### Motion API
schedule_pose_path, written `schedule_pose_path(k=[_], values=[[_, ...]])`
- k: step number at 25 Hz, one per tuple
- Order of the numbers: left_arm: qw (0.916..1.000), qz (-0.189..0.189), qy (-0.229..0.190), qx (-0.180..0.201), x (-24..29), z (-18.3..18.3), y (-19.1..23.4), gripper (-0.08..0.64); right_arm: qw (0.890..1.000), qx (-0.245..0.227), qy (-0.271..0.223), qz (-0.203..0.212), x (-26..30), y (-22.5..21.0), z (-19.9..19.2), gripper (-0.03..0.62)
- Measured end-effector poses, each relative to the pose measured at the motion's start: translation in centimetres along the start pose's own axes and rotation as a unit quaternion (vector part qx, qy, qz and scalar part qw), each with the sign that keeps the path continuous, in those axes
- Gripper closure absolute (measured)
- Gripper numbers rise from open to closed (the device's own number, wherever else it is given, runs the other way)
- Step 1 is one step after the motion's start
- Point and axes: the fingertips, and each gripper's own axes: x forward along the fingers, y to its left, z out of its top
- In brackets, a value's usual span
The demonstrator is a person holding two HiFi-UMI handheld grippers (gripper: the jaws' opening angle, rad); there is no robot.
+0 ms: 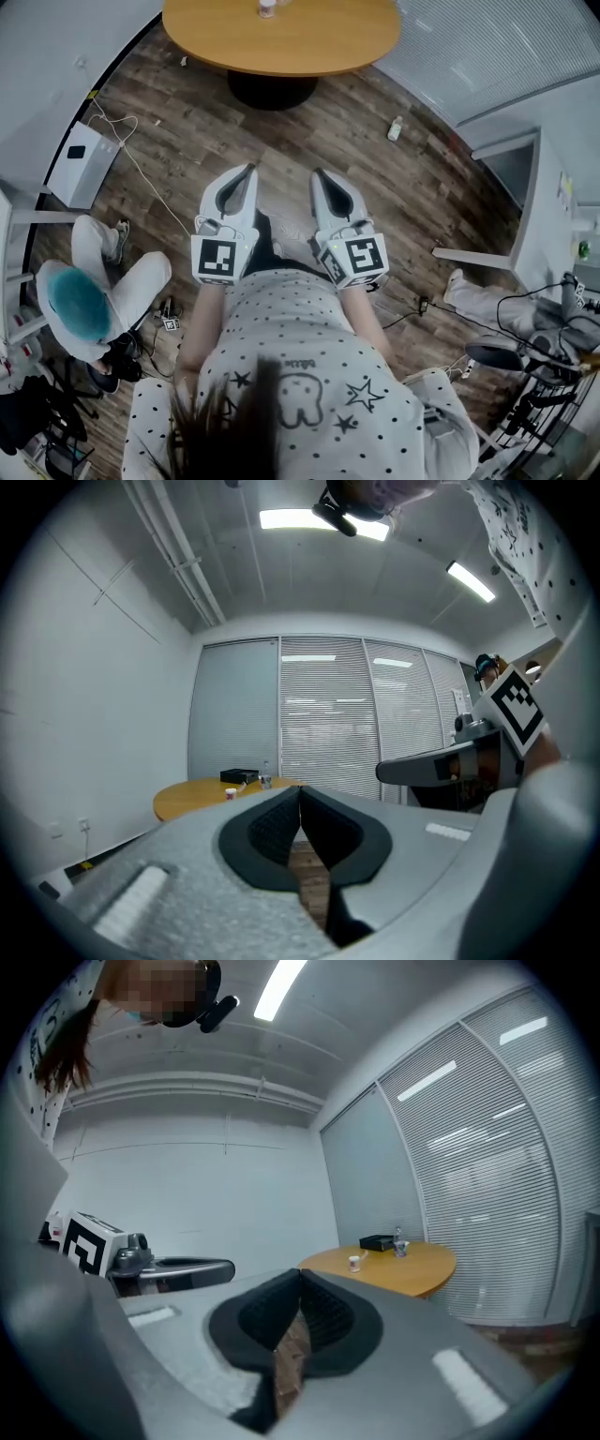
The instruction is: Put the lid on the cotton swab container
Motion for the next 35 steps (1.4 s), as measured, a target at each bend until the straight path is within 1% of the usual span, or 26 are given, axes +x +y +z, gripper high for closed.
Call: schedule_pose_path(k=[4, 7, 14, 19, 26, 30, 35], values=[[1.0000, -0.002, 0.003, 0.000, 3.0, -0.5, 2.7, 0.548, 1.000, 0.002, 0.009, -0.014, 3.6, -1.5, 0.2, 0.588], [1.0000, -0.006, 0.006, 0.000, 5.8, -0.2, 5.2, 0.549, 1.000, 0.004, 0.015, -0.023, 6.8, -2.6, 0.9, 0.588], [0.9999, -0.008, 0.001, -0.011, 11.0, 1.2, 11.5, 0.549, 0.999, 0.002, 0.021, -0.031, 14.3, -4.1, 2.9, 0.588], [0.9998, -0.014, 0.002, -0.012, 13.3, 0.9, 14.6, 0.549, 0.999, 0.006, 0.024, -0.036, 18.3, -4.6, 3.1, 0.588], [0.9998, -0.017, 0.008, -0.010, 15.1, 0.1, 17.9, 0.551, 0.999, 0.008, 0.017, -0.045, 21.5, -4.9, 3.7, 0.588], [0.9996, -0.021, 0.010, -0.015, 15.6, -0.2, 18.4, 0.551, 0.998, 0.008, 0.009, -0.054, 22.0, -5.1, 4.4, 0.588], [0.9995, -0.023, 0.013, -0.017, 16.6, -0.7, 18.8, 0.551, 0.997, 0.013, 0.008, -0.071, 22.4, -6.6, 4.5, 0.589]])
